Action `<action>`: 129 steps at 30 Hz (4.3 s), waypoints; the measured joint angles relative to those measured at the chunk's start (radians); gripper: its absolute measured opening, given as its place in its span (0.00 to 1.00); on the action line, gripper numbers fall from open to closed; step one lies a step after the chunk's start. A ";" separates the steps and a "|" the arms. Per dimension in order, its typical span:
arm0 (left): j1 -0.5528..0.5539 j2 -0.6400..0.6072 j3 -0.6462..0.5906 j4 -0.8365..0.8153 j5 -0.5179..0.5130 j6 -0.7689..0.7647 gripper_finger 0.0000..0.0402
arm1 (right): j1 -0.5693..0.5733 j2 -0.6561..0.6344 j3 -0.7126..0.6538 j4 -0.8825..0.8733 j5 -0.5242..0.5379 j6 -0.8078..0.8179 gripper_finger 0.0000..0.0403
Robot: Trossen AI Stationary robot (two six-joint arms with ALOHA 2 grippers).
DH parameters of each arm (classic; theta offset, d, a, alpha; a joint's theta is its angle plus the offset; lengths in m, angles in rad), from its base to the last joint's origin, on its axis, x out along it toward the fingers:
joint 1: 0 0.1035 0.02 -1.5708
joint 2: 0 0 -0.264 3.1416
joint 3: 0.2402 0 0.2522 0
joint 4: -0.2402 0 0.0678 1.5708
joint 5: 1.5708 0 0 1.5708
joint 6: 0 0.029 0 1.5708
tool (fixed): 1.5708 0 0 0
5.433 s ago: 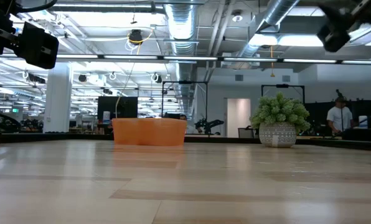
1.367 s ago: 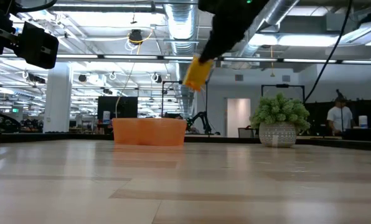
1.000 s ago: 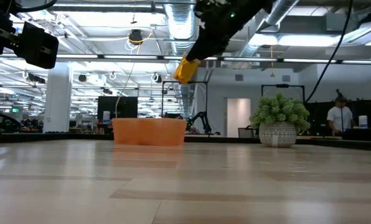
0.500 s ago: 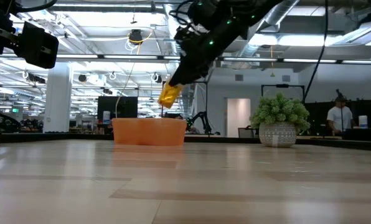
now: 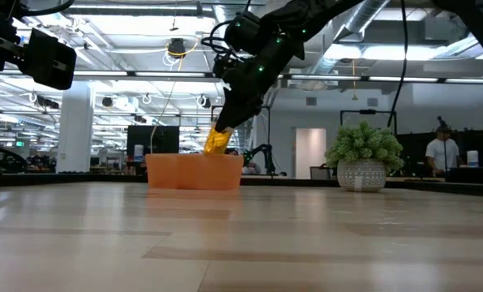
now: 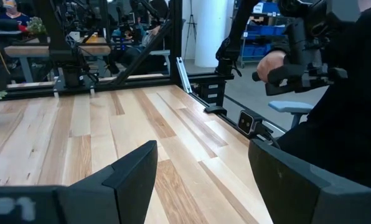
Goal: Pick and place pill bottles into a basket
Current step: Put the orange pill bottle into the orange bin, then return to Home Position
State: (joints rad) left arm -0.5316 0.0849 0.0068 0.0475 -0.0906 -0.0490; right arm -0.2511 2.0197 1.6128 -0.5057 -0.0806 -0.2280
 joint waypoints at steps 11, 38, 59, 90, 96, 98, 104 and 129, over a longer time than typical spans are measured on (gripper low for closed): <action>0.000 0.000 0.000 0.000 0.000 0.000 0.60 | -0.021 -0.010 0.003 -0.026 -0.025 -0.006 0.51; 0.000 0.000 0.000 0.000 0.000 0.000 0.60 | -0.021 -0.010 0.003 -0.006 -0.021 0.017 0.59; 0.000 0.000 0.000 0.000 0.000 0.000 0.60 | 0.190 -0.033 -0.027 -0.114 -0.240 -0.008 0.59; 0.000 0.000 0.000 0.000 0.000 0.000 0.60 | 0.541 -0.992 -1.163 0.982 -0.063 0.238 0.60; 0.000 0.000 0.000 0.000 0.000 0.000 0.60 | 0.588 -1.067 -1.300 1.156 -0.063 0.252 0.60; 0.000 0.000 0.000 0.000 0.000 0.000 0.60 | 0.598 -1.081 -1.350 1.240 -0.063 0.261 0.60; 0.000 0.000 0.000 0.000 0.000 0.000 0.60 | 0.632 -1.093 -1.428 1.339 -0.063 0.281 0.60; 0.000 0.000 0.000 0.000 -0.001 0.000 0.60 | 0.707 -1.530 -1.605 1.196 0.001 0.219 0.60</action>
State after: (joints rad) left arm -0.5315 0.0845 0.0071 0.0475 -0.0914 -0.0490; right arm 0.4559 0.4896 0.0074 0.6898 -0.0799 -0.0089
